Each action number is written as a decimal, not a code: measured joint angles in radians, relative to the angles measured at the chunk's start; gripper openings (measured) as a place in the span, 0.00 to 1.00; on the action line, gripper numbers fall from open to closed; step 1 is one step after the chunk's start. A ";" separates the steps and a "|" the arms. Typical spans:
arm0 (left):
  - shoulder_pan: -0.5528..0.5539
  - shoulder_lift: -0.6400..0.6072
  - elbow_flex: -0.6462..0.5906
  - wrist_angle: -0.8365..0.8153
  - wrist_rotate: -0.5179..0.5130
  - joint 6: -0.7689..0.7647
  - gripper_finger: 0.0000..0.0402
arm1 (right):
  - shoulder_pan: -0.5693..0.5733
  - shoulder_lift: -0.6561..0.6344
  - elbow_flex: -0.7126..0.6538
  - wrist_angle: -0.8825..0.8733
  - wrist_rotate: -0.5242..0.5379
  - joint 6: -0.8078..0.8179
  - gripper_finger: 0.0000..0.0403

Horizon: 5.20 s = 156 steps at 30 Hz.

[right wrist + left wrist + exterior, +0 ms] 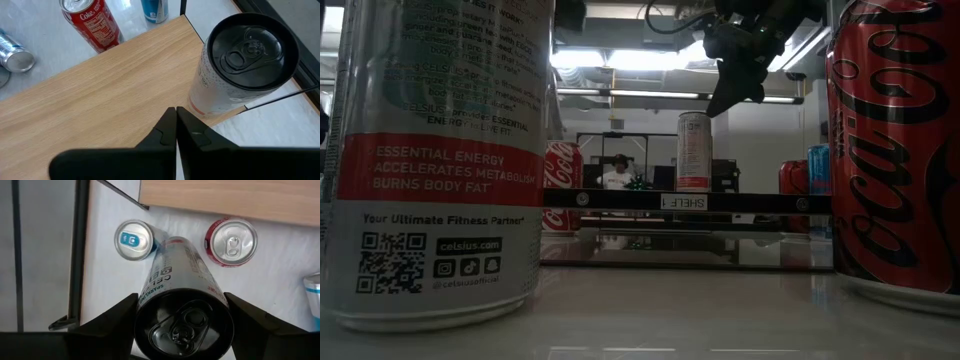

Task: Place canned beverage on shelf
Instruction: Put the white pink soda can on the shelf aligned with the other white pink soda can

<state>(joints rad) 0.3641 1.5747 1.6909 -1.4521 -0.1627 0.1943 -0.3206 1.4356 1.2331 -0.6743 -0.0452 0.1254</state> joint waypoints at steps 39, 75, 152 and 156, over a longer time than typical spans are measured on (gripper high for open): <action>0.002 0.252 0.349 0.102 0.080 0.194 0.60 | 0.000 0.000 0.000 0.045 0.000 0.000 0.00; 0.037 0.423 0.374 0.078 0.080 0.255 0.60 | 0.000 0.000 0.000 0.041 0.000 0.000 0.00; 0.039 0.448 0.373 0.129 0.094 0.253 0.65 | 0.000 0.000 0.000 0.041 0.000 0.000 0.00; 0.039 0.448 0.373 0.130 0.094 0.253 0.65 | 0.000 0.000 0.000 0.041 0.000 0.000 0.00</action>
<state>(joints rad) 0.4030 2.0228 2.0640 -1.3224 -0.0689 0.4477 -0.3208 1.4356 1.2331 -0.6331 -0.0452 0.1253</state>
